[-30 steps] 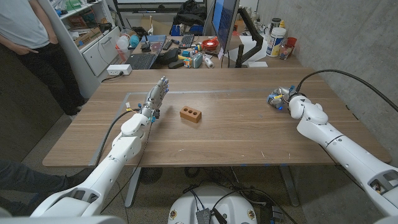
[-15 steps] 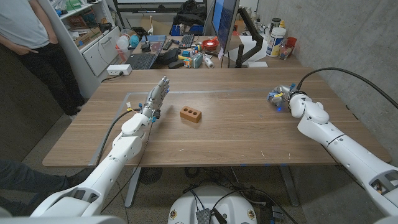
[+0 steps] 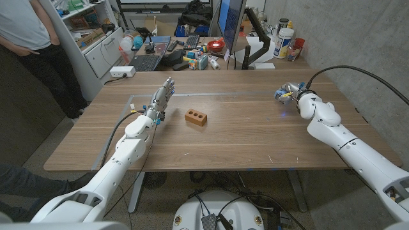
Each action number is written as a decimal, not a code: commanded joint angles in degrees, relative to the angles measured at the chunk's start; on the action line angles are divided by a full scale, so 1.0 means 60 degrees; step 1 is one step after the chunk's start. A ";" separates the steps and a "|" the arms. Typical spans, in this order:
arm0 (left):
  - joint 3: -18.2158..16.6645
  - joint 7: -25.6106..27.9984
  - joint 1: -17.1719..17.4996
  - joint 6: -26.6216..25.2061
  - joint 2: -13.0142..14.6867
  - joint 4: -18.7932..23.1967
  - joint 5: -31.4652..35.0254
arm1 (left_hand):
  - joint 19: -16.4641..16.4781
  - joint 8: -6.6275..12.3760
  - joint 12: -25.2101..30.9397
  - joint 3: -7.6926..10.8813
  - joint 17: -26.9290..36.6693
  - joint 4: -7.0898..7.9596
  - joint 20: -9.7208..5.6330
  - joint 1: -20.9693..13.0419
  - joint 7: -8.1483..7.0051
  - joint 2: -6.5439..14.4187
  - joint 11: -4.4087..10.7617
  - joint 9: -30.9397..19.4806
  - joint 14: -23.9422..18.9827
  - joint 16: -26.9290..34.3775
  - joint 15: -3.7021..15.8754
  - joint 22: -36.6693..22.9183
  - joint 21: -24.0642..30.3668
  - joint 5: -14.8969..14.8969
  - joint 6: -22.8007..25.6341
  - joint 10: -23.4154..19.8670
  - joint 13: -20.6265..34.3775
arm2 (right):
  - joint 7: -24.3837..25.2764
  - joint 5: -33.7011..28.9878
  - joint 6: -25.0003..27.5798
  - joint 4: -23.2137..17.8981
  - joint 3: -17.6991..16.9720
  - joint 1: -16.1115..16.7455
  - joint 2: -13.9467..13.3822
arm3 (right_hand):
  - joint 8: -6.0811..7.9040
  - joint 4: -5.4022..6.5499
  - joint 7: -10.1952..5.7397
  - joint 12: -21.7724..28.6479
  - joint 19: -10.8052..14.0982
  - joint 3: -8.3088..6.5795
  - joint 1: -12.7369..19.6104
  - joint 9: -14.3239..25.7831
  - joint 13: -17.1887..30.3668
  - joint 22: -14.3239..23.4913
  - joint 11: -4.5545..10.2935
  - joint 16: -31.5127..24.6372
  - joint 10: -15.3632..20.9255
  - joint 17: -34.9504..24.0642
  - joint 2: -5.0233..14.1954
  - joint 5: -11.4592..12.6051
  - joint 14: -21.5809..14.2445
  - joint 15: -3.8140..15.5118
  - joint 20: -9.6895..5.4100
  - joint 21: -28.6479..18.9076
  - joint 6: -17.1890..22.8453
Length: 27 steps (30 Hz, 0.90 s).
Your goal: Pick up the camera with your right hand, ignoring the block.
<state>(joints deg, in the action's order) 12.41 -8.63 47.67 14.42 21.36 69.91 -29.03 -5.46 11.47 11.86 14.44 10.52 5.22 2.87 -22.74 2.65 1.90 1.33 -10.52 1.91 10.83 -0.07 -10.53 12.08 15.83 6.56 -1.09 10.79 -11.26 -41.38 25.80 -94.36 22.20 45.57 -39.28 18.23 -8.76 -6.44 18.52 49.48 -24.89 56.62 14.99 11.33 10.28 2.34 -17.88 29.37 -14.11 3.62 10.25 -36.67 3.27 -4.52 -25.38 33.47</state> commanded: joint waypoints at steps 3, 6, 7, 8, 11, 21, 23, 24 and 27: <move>-0.0006 -0.0022 -0.0044 0.0029 -0.0023 -0.0111 -0.0007 | -0.0002 0.0034 0.0009 0.0000 0.0039 -0.0024 0.0025 -0.0056 -0.0022 0.0090 -0.0004 -0.0041 -0.0007 0.0034 -0.0043 -0.0022 -0.0015 -0.0059 0.0058 -0.0048 0.0053 | 0.0467 -0.0036 -0.0258 -0.0470 -0.0291 0.0194 0.0096 | 0.0018 0.0013 -0.0010 0.0034 -0.0012 0.0034 0.0134 0.0042 0.0053 0.0047 0.0041 0.0036 0.0097 -0.0019 0.0010 0.0010 -0.0113 0.0633 -0.0003 0.0068 0.0088; -0.0019 -0.0010 -0.0039 0.0047 -0.0014 -0.0093 -0.0001 | -0.0001 0.0032 0.0009 -0.0003 0.0039 -0.0024 0.0019 -0.0057 -0.0017 0.0092 -0.0010 -0.0042 -0.0013 0.0035 -0.0047 -0.0022 -0.0015 -0.0061 0.0057 -0.0052 0.0053 | 0.0489 -0.0081 -0.0284 -0.0571 -0.0317 0.0204 0.0094 | 0.0016 0.0023 0.0003 0.0034 -0.0020 0.0046 0.0133 0.0052 0.0054 0.0048 0.0022 0.0047 0.0099 -0.0012 0.0011 0.0009 -0.0137 0.0647 0.0008 0.0074 0.0090; -0.0022 -0.0012 -0.0038 0.0049 -0.0012 -0.0089 -0.0005 | -0.0001 0.0033 0.0002 -0.0004 0.0039 -0.0024 0.0015 -0.0058 -0.0021 0.0093 -0.0017 -0.0042 -0.0017 0.0037 -0.0041 -0.0022 -0.0015 -0.0061 0.0061 -0.0034 0.0053 | 0.0503 -0.0084 -0.0327 -0.0604 -0.0333 0.0214 0.0080 | 0.0017 0.0026 -0.0006 0.0038 -0.0015 0.0050 0.0132 0.0055 0.0054 0.0049 0.0036 0.0050 0.0112 -0.0010 0.0013 0.0009 -0.0149 0.0636 0.0011 0.0073 0.0095; -0.0025 -0.0006 -0.0035 0.0053 -0.0013 -0.0084 -0.0004 | 0.0002 0.0031 0.0007 -0.0005 0.0040 -0.0024 0.0013 -0.0059 -0.0017 0.0093 -0.0020 -0.0042 -0.0014 0.0035 -0.0038 -0.0022 -0.0014 -0.0062 0.0058 -0.0048 0.0053 | 0.0506 -0.0099 -0.0325 -0.0645 -0.0348 0.0223 0.0079 | 0.0017 0.0026 -0.0011 0.0036 -0.0028 0.0053 0.0138 0.0059 0.0054 0.0049 0.0031 0.0058 0.0108 -0.0007 0.0013 0.0009 -0.0150 0.0634 0.0022 0.0079 0.0100; -0.0027 -0.0027 -0.0036 0.0060 -0.0012 -0.0086 -0.0014 | -0.0004 0.0031 0.0008 -0.0008 0.0040 -0.0024 0.0024 -0.0061 -0.0011 0.0095 -0.0031 -0.0042 -0.0011 0.0034 -0.0034 -0.0022 -0.0016 -0.0063 0.0064 -0.0052 0.0054 | 0.0511 -0.0124 -0.0352 -0.0769 -0.0409 0.0252 0.0061 | 0.0018 0.0031 -0.0010 0.0034 -0.0031 0.0060 0.0140 0.0066 0.0054 0.0049 0.0037 0.0073 0.0107 -0.0002 0.0014 0.0009 -0.0147 0.0620 0.0033 0.0083 0.0106; -0.0020 -0.0111 -0.0053 0.0111 -0.0033 -0.0142 -0.0044 | -0.0010 0.0027 0.0003 -0.0020 0.0040 -0.0025 0.0037 -0.0067 -0.0013 0.0102 -0.0021 -0.0042 -0.0010 0.0032 -0.0044 -0.0023 -0.0020 -0.0068 0.0069 -0.0047 0.0054 | 0.0538 -0.0292 -0.0300 -0.1200 -0.0650 0.0395 -0.0022 | 0.0009 0.0060 0.0005 0.0034 -0.0047 0.0093 0.0130 0.0092 0.0054 0.0051 0.0026 0.0120 0.0119 0.0012 0.0024 0.0009 -0.0158 0.0606 0.0052 0.0098 0.0106; -0.0020 -0.0123 -0.0054 0.0120 -0.0031 -0.0143 -0.0046 | -0.0009 0.0026 0.0005 -0.0022 0.0041 -0.0025 0.0036 -0.0068 -0.0014 0.0103 -0.0021 -0.0042 -0.0014 0.0033 -0.0042 -0.0023 -0.0019 -0.0069 0.0069 -0.0055 0.0054 | 0.0566 -0.0315 -0.0290 -0.1273 -0.0701 0.0427 -0.0017 | 0.0011 0.0059 0.0009 0.0032 -0.0043 0.0096 0.0136 0.0097 0.0054 0.0051 0.0007 0.0125 0.0117 0.0015 0.0026 0.0009 -0.0173 0.0609 0.0057 0.0098 0.0114; -0.0019 -0.0125 -0.0052 0.0117 -0.0025 -0.0133 -0.0044 | -0.0007 0.0025 0.0005 -0.0023 0.0041 -0.0025 0.0033 -0.0068 -0.0022 0.0104 -0.0021 -0.0042 -0.0013 0.0033 -0.0036 -0.0023 -0.0019 -0.0069 0.0069 -0.0055 0.0054 | 0.0580 -0.0311 -0.0331 -0.1300 -0.0728 0.0442 -0.0031 | 0.0007 0.0062 0.0001 0.0031 -0.0049 0.0098 0.0134 0.0098 0.0054 0.0051 0.0008 0.0128 0.0117 0.0015 0.0029 0.0009 -0.0171 0.0608 0.0059 0.0101 0.0107; -0.0026 -0.0136 -0.0040 0.0118 -0.0018 -0.0115 -0.0054 | -0.0010 0.0023 0.0005 -0.0026 0.0041 -0.0025 0.0038 -0.0070 -0.0019 0.0106 -0.0014 -0.0043 -0.0016 0.0033 -0.0046 -0.0023 -0.0020 -0.0071 0.0067 -0.0057 0.0054 | 0.0594 -0.0346 -0.0302 -0.1388 -0.0784 0.0467 -0.0010 | 0.0008 0.0065 -0.0005 0.0027 -0.0054 0.0109 0.0138 0.0108 0.0054 0.0051 0.0029 0.0144 0.0112 0.0021 0.0027 0.0009 -0.0179 0.0603 0.0069 0.0107 0.0116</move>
<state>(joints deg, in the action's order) 12.34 -9.11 47.44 14.92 21.25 69.23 -29.21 -5.46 11.47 11.86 14.45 10.52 5.22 2.87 -22.96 2.65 2.13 1.33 -10.52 1.91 10.83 -0.07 -10.52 12.08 15.41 6.56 -1.09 10.79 -8.36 -42.53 24.05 -100.49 18.87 47.60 -39.17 18.23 -8.45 -6.44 18.39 49.26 -24.40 56.76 15.31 11.35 10.27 2.66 -17.24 29.68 -13.82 3.76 10.06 -37.17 3.39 -4.30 -24.94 33.46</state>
